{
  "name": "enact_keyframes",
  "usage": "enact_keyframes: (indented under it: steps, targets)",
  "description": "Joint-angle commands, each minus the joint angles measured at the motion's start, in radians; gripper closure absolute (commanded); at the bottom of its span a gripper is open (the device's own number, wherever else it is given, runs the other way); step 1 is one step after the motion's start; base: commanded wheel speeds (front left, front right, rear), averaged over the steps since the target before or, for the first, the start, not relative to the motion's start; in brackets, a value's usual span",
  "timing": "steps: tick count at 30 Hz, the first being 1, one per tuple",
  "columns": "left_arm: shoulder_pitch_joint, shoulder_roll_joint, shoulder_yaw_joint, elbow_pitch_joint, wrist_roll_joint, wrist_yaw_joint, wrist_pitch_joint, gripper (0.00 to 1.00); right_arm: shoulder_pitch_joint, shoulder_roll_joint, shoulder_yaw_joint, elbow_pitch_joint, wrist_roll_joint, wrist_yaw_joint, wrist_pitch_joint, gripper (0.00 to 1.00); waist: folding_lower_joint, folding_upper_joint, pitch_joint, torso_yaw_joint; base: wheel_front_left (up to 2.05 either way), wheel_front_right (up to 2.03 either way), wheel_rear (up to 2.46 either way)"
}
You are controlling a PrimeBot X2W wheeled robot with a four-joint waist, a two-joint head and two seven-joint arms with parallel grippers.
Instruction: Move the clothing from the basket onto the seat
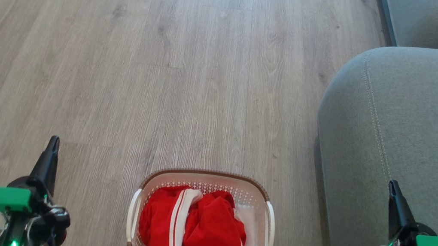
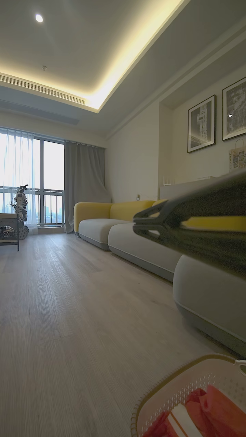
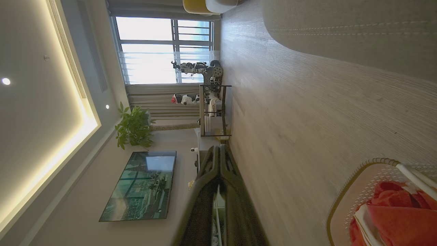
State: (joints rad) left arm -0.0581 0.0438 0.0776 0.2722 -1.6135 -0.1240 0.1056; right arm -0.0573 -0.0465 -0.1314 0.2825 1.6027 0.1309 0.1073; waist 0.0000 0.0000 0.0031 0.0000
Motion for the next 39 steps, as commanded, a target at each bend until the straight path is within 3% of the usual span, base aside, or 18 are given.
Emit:
enact_keyframes:
  steps: [1, 29, 30, 39]
  targets:
    - [-0.05, 0.006, 0.036, -0.027, 0.005, -0.007, 0.008, 1.0, -0.051, -0.004, 0.018, -0.038, 0.006, 0.0, 0.006, 1.0, 0.0, 0.0, 0.0, 0.0, 0.0, 0.0, 0.0]
    - [-0.05, 0.006, 0.036, -0.027, 0.005, -0.007, 0.008, 1.0, -0.051, -0.004, 0.018, -0.038, 0.006, 0.0, 0.006, 1.0, 0.0, 0.0, 0.0, 0.0, 0.0, 0.0, 0.0]
    - [0.0, 0.0, -0.001, 0.003, 0.0, 0.001, 0.0, 0.0, 0.0, 0.0, 0.001, 0.004, 0.0, 0.0, 0.0, 0.0, 0.0, 0.0, 0.0, 0.0, 0.0, 0.0, 0.0]
    - [0.026, -0.002, -0.01, 0.029, 0.01, 0.001, -0.02, 0.0, 0.019, 0.005, 0.022, 0.039, -0.006, 0.0, -0.019, 0.0, 0.0, 0.0, -0.001, 0.0, 0.0, 0.0, 0.0]
